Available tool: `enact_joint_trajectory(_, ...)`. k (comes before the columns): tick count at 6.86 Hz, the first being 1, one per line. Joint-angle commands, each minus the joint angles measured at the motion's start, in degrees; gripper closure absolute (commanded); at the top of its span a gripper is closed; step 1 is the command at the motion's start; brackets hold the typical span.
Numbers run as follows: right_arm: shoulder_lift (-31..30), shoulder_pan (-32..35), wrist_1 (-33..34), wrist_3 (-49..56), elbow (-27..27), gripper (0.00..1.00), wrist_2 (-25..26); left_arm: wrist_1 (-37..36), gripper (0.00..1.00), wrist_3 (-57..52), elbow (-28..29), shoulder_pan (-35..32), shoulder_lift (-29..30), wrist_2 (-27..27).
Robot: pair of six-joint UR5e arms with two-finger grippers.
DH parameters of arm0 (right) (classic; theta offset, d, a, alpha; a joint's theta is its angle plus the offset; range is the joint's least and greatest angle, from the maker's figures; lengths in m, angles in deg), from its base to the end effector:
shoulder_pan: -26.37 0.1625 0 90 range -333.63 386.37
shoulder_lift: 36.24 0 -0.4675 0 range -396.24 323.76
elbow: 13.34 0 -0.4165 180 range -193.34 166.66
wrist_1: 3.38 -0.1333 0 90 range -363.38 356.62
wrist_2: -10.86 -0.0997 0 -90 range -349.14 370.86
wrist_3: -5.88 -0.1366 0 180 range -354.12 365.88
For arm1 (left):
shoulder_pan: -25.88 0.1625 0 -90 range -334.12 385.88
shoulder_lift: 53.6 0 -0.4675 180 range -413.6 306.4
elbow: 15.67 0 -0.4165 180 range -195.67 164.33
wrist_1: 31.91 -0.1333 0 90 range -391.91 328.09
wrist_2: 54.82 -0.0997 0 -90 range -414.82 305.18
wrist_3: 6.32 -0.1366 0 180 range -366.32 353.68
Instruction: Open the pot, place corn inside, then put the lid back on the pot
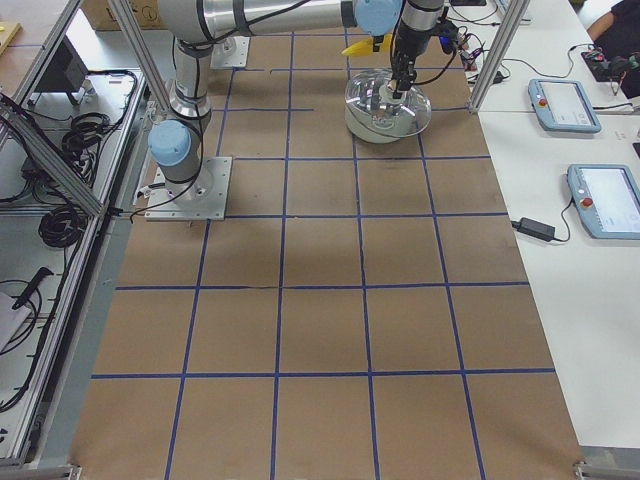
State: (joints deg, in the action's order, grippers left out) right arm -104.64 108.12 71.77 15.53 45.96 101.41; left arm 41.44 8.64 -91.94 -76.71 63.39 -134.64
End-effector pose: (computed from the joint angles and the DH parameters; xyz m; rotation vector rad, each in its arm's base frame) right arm 0.0346 -0.6809 0.5171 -0.0390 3.1312 0.1577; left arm -0.3117 -0.6733 0.3552 0.0533 -2.9545 0.0223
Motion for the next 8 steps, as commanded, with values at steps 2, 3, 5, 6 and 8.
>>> enact_joint_trajectory(2, 1.6, -0.1, 0.9, -0.1, -0.4, 0.71, 0.2, 2.3, 0.75, 1.4, 11.2, -6.2, 8.1, -1.5)
enact_joint_trajectory(3, 1.8, -0.2, 1.3, -0.1, -0.5, 0.71, 0.2, 1.7, 0.75, 1.4, 12.4, -6.7, 10.3, -2.3)
enact_joint_trajectory(5, 2.0, -0.2, 1.6, 0.0, -0.4, 0.71, 0.2, 1.2, 0.74, 1.0, 14.8, -7.9, 13.2, -4.2)
enact_joint_trajectory(6, 1.9, -0.2, 1.6, 0.0, -0.4, 0.71, 0.2, 1.2, 0.55, 1.1, 15.2, -8.0, 14.6, -4.4)
enact_joint_trajectory(8, 2.0, -0.2, 1.7, 0.1, -0.4, 0.71, 0.2, -0.6, 0.03, 1.6, 15.0, -8.0, 16.1, -6.8)
